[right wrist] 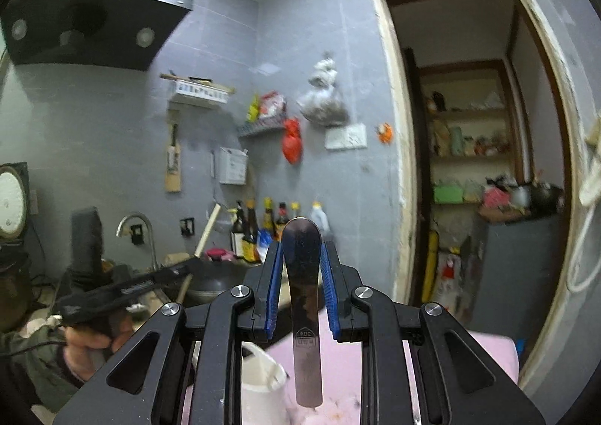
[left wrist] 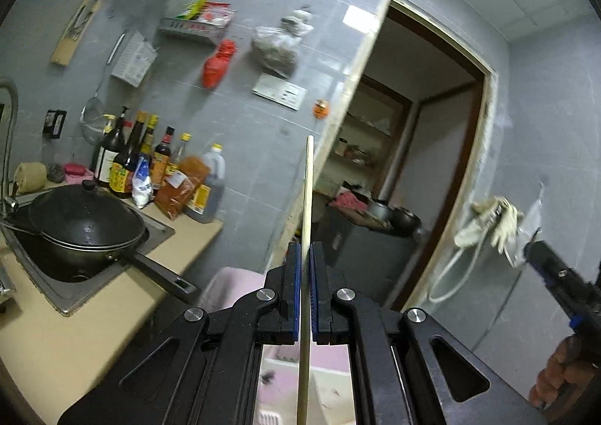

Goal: Organize utensils
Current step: 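Lift the chopstick with the left tool while the right tool lifts the spoon over the white caddy, then lower the chopstick into the caddy and open the left tool while the right tool releases the spoon there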

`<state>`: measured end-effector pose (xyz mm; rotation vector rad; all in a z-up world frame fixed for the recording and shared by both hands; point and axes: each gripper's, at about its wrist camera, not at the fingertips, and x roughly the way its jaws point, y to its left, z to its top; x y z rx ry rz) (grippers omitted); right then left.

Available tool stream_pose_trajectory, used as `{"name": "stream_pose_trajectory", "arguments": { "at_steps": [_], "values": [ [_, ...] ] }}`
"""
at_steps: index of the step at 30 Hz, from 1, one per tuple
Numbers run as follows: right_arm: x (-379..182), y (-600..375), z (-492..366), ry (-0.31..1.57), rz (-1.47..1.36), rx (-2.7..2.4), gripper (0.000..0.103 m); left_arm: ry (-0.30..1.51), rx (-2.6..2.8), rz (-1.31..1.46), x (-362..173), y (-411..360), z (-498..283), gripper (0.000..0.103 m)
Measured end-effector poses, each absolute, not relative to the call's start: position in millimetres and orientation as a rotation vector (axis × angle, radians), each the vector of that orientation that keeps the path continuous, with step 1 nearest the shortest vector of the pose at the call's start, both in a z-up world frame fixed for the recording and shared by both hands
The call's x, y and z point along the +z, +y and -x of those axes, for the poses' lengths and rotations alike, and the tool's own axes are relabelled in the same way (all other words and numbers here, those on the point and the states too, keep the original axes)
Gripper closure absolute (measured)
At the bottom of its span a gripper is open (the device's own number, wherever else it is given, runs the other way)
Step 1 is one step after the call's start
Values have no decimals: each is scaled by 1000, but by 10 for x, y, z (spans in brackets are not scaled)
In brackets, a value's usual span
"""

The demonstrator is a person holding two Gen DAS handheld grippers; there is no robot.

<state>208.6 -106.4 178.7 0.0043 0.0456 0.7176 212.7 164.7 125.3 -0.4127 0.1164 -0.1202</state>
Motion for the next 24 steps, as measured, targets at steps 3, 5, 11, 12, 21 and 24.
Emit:
{"name": "stream_pose_trajectory", "arguments": {
  "at_steps": [3, 5, 11, 12, 21, 24],
  "values": [
    [1871, -895, -2134, 21, -7, 745, 85, 109, -100, 439, 1191, 1812, -2235, 100],
    [1898, -783, -2178, 17, -17, 765, 85, 104, -91, 451, 1136, 1871, -2284, 100],
    [1759, -508, -2288, 48, -31, 800, 85, 97, -49, 454, 924, 1889, -2380, 100],
    [1739, -485, -2307, 55, -32, 801, 85, 98, -41, 453, 875, 1884, -2391, 100],
    [1310, -242, -2525, 170, -31, 818, 85, 91, -21, 410, 627, 1768, -2347, 100],
    [1179, -197, -2559, 212, -27, 827, 85, 94, -25, 393, 566, 1729, -2334, 100]
  ]
}}
